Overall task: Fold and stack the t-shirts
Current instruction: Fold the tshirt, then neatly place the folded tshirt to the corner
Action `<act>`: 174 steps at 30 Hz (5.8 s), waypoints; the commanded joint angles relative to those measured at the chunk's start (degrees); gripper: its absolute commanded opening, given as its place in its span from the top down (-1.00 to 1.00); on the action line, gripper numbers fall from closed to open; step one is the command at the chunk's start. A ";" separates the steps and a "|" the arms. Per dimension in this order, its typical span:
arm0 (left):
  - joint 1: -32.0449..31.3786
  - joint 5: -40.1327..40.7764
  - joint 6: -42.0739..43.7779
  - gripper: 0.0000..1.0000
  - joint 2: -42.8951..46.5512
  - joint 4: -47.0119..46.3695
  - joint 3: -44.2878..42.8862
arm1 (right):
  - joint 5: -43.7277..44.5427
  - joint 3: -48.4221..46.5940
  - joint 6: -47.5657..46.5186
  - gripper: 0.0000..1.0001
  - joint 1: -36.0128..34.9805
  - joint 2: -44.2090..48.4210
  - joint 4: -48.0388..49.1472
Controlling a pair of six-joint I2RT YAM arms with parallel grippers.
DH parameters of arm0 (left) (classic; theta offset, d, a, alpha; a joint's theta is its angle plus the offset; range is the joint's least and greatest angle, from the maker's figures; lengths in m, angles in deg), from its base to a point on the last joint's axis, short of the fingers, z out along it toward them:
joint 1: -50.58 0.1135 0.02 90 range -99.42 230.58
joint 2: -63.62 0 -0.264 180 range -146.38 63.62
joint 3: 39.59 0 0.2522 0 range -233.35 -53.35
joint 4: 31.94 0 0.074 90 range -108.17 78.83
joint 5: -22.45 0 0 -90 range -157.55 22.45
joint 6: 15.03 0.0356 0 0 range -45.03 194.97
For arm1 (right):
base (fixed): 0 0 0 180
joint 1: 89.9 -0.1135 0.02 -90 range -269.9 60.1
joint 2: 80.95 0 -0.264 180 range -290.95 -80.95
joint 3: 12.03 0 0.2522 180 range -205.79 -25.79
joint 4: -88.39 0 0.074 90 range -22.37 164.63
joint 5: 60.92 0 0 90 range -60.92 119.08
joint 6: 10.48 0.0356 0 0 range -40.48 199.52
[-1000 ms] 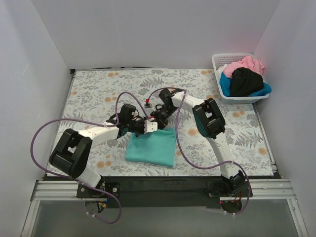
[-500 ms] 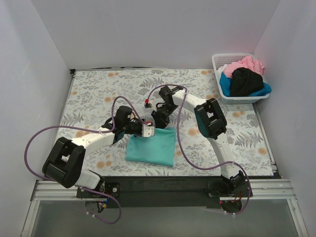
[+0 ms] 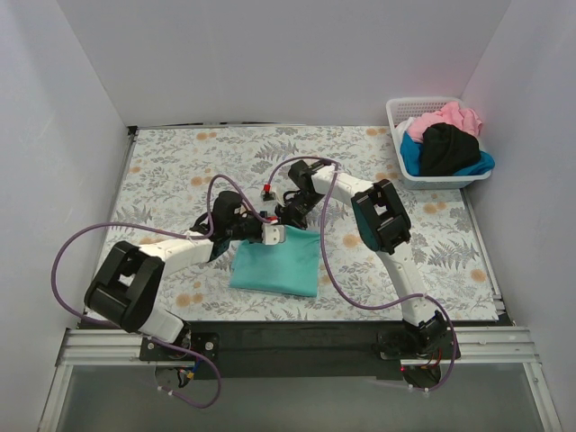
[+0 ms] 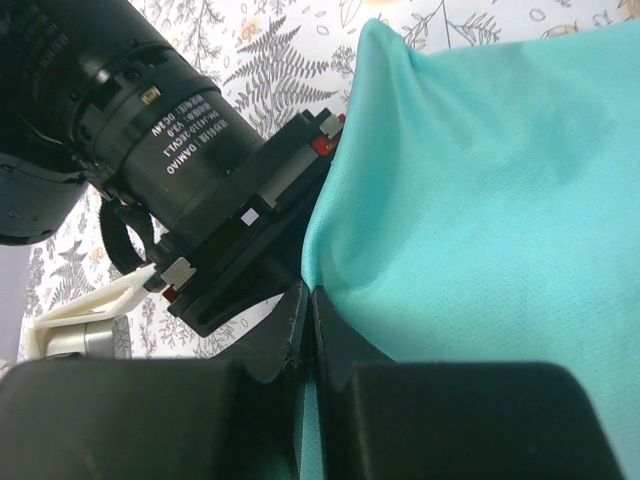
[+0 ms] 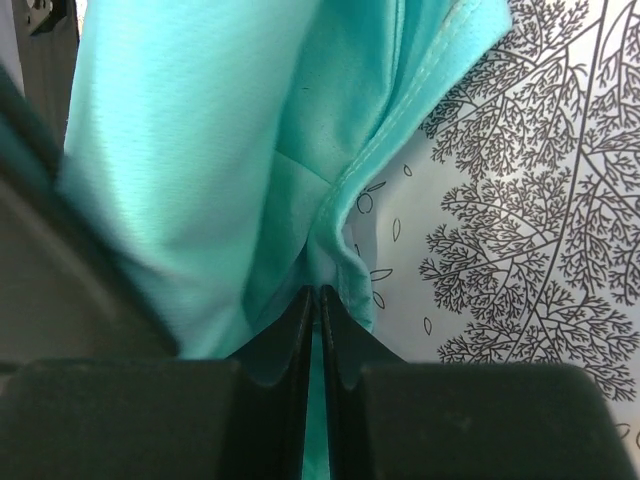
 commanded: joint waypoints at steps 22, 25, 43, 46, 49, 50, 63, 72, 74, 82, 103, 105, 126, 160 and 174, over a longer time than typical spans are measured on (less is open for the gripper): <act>3.48 4.28 -6.67 0.00 10.29 7.33 -2.80 | 19.08 -7.92 -0.79 -0.08 -0.60 3.51 -2.03; 4.36 4.00 -12.82 -0.02 14.52 14.53 -4.73 | 21.91 -9.94 -0.71 -0.24 0.45 5.62 -2.20; 15.88 -3.03 -29.09 -0.12 -15.16 44.34 -34.78 | 14.10 -3.72 2.02 -0.55 9.07 14.51 -8.00; 16.49 -2.76 -29.19 -0.15 -20.62 48.56 -39.71 | 14.35 -1.96 2.19 -0.59 9.16 13.02 -8.00; 16.58 -2.59 -28.39 -0.20 -24.84 53.04 -43.75 | 15.41 -0.99 1.58 -0.58 9.16 11.53 -8.00; 16.58 -2.50 -28.05 -0.20 -25.72 53.92 -44.46 | 15.32 -0.63 1.32 -0.57 9.25 11.34 -8.09; 18.78 -4.35 -25.67 0.13 -31.96 62.54 -49.29 | 17.87 0.07 -1.23 0.23 9.25 10.46 -9.32; 21.32 -5.75 -28.48 1.00 -34.16 60.36 -53.43 | 22.17 -5.90 -2.38 0.97 9.68 9.32 -9.94; 21.68 -5.14 -28.48 1.00 -34.77 59.56 -53.60 | 22.53 -8.26 -1.94 0.97 9.86 8.01 -9.94; 22.03 -2.07 -31.03 1.00 -40.48 53.67 -54.83 | 29.02 -12.76 0.34 0.97 9.95 -0.16 -6.52; 22.30 -21.65 -72.11 -0.67 -9.50 38.49 -27.39 | 6.73 3.57 22.48 -0.97 9.43 25.75 5.52; 19.59 -23.15 -77.68 -0.68 -7.45 32.17 -22.69 | 2.77 9.81 27.23 -0.97 6.18 26.98 8.68; 26.77 -20.86 -88.07 -0.52 -27.66 23.25 -7.20 | -9.90 41.81 45.79 -0.97 10.56 16.08 32.07; -2.16 46.90 -68.49 -0.80 -27.91 46.38 -29.26 | 9.87 36.63 30.59 -0.96 24.89 46.24 18.10; 36.69 38.64 -30.08 -0.81 -56.00 48.27 -62.18 | 7.59 35.67 28.39 -0.97 29.72 41.23 16.43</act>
